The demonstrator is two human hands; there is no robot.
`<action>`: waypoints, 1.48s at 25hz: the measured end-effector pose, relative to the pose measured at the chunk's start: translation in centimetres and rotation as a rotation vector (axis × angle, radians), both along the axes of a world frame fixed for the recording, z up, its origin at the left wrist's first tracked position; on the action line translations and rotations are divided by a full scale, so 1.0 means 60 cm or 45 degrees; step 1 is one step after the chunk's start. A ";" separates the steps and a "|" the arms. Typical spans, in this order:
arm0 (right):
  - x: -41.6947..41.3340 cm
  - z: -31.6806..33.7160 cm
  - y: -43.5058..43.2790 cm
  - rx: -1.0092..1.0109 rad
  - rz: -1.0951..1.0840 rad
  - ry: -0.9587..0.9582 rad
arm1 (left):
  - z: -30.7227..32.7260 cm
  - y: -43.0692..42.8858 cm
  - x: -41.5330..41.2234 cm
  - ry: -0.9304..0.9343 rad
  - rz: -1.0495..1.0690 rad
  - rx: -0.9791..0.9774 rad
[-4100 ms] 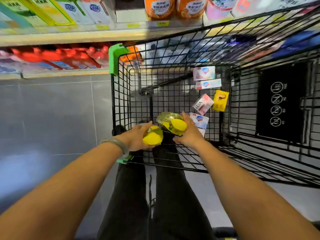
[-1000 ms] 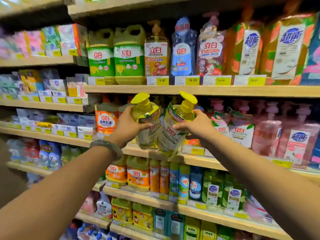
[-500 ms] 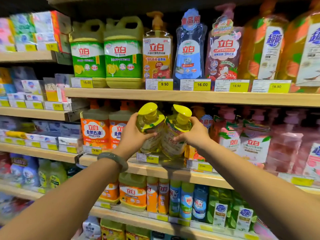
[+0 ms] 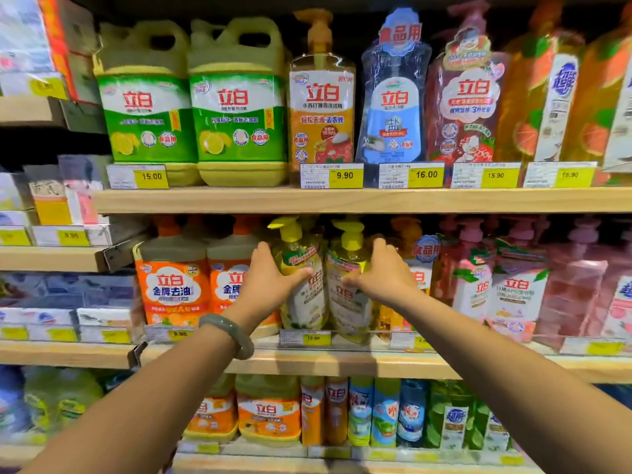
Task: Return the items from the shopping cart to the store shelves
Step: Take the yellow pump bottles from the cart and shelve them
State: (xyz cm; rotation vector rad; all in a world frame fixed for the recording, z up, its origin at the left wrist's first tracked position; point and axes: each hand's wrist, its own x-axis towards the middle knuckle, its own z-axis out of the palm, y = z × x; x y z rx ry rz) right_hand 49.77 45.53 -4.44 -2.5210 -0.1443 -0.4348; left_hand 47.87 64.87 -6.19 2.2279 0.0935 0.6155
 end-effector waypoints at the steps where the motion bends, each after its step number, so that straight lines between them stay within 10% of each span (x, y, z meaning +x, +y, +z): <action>1: 0.002 0.001 0.002 -0.110 -0.026 -0.059 | -0.001 0.002 0.003 0.013 0.065 0.107; 10: 0.012 -0.006 -0.007 -0.735 -0.219 -0.344 | 0.010 -0.001 0.023 -0.226 0.182 1.001; 23: -0.044 -0.102 -0.060 -0.741 -0.075 -0.232 | -0.083 -0.065 -0.020 -0.265 0.067 0.431; 37: -0.276 -0.209 -0.252 -0.686 -0.151 0.559 | -0.169 -0.229 -0.097 0.115 -0.928 0.621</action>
